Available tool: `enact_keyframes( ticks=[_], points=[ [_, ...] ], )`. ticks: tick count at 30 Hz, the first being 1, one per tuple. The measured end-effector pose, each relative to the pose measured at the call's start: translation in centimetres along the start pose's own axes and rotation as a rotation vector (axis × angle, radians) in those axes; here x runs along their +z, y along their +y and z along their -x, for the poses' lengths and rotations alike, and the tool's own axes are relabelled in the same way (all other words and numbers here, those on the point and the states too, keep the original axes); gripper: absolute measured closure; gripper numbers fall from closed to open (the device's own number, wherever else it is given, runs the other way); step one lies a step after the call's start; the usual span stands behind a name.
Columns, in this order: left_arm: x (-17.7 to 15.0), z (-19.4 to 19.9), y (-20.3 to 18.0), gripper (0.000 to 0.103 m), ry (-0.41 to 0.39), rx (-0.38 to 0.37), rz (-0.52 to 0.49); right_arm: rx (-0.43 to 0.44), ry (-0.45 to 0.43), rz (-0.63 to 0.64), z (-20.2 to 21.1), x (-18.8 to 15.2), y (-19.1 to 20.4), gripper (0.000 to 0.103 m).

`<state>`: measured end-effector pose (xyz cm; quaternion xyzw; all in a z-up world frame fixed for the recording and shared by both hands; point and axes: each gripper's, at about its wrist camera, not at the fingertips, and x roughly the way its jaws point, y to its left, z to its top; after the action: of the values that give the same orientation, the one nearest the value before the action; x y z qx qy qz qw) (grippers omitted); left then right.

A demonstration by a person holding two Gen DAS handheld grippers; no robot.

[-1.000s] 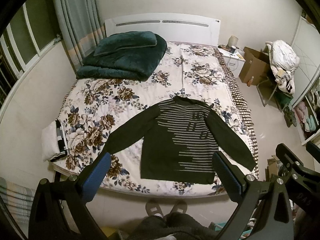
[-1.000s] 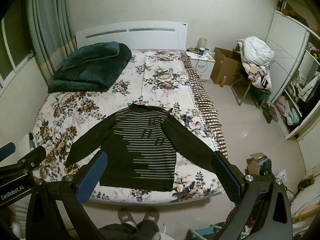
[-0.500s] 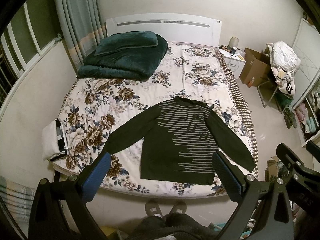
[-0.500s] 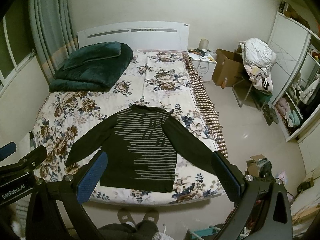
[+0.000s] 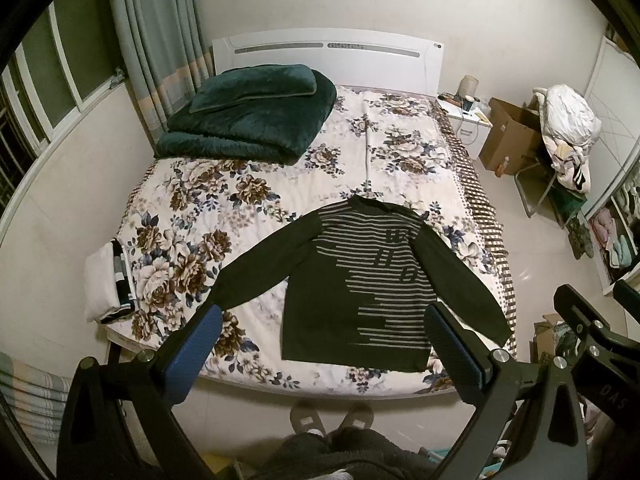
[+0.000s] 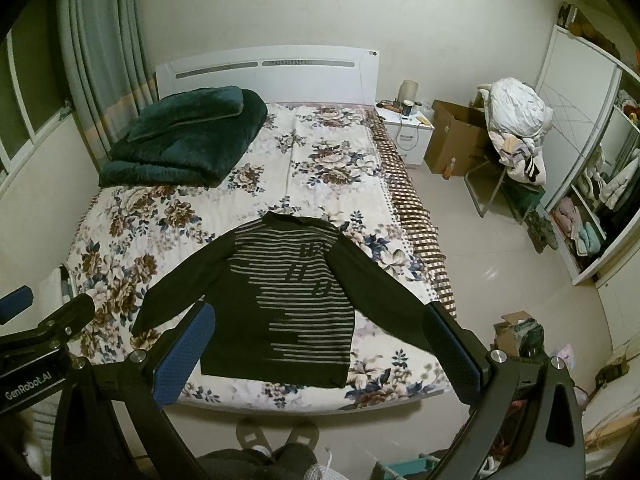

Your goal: Fold small clothes

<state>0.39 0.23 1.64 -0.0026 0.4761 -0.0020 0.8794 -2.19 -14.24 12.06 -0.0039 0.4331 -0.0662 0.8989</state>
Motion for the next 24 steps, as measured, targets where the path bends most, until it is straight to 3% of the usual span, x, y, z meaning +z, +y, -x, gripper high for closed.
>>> enact_keyframes(
  ticks=[24],
  points=[
    [0.9,0.4,1.1,0.0,-0.006,-0.001,0.006,0.001,-0.005,0.002,0.5,0.6,0.7,0.0]
  ],
)
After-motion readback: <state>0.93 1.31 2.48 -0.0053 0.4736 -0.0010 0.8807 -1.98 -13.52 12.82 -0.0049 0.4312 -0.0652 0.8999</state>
